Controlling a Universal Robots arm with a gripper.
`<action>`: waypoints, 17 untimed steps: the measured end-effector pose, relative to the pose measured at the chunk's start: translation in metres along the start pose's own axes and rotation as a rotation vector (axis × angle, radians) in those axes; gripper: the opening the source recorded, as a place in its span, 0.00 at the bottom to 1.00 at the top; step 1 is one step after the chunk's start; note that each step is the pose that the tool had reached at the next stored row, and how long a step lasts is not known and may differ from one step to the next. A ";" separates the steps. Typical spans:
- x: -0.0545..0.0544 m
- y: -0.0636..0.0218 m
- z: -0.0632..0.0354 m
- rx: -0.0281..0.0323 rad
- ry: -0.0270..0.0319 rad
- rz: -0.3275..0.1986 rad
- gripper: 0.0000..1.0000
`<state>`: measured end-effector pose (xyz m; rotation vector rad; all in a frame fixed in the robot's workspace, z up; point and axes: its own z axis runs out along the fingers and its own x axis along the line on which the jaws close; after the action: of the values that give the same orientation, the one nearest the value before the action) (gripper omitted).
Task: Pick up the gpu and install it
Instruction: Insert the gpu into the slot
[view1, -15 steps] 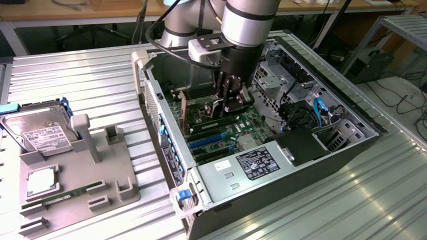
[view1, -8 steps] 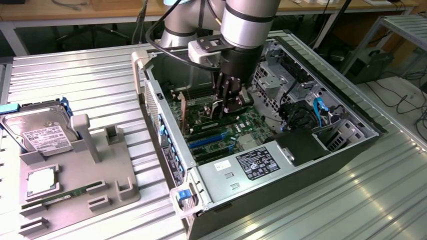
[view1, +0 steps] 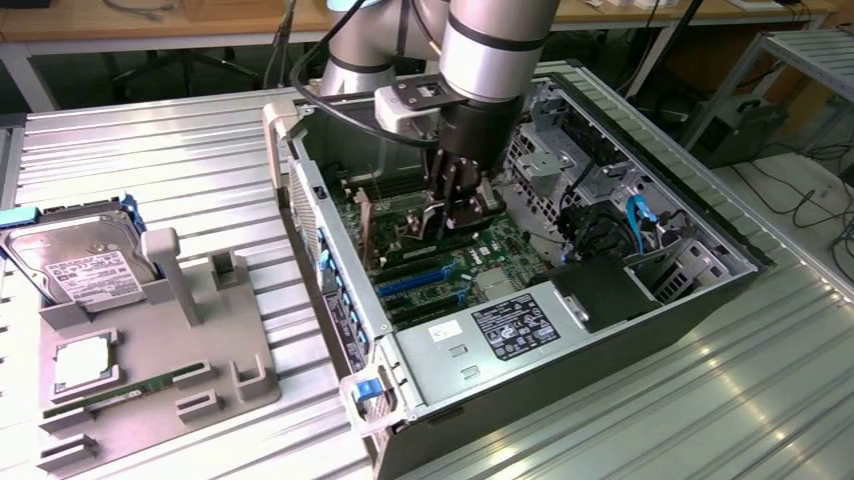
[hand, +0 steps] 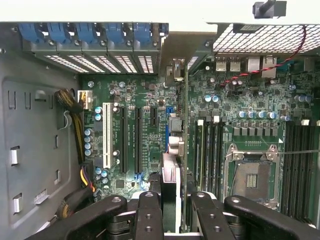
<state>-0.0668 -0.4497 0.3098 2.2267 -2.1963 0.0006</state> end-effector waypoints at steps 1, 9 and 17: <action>0.000 0.0004 0.0005 -0.0001 0.0001 0.000 0.27; 0.000 0.0011 0.0082 -0.0004 0.0000 0.000 0.27; 0.000 0.0011 0.0217 -0.0014 0.0001 0.000 0.27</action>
<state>-0.0681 -0.4497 0.2881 2.2259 -2.1956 -0.0009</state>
